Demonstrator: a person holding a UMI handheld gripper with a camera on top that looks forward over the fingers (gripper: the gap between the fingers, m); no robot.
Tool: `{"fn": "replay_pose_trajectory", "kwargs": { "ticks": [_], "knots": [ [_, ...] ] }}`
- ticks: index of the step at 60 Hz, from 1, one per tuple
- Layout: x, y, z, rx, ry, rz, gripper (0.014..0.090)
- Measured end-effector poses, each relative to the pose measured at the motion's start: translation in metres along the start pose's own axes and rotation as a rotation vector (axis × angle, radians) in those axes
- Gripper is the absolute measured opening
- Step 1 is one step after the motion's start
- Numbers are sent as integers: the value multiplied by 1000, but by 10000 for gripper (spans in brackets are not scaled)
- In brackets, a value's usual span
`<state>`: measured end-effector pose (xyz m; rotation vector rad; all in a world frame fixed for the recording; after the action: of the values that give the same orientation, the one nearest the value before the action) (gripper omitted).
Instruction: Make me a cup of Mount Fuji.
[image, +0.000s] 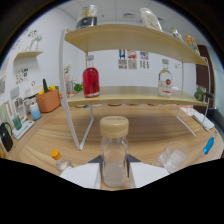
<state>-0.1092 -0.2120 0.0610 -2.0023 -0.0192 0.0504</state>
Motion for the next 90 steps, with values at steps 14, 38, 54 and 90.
{"fn": "replay_pose_trajectory", "kwargs": {
  "ticks": [14, 38, 54, 90],
  "knots": [
    [-2, 6, -3, -3, 4, -30, 397],
    [-3, 19, -28, -65, -5, -18, 863],
    [-3, -27, -92, -7, -22, -39, 865],
    [121, -127, -177, 71, 92, 10, 859]
  ]
}}
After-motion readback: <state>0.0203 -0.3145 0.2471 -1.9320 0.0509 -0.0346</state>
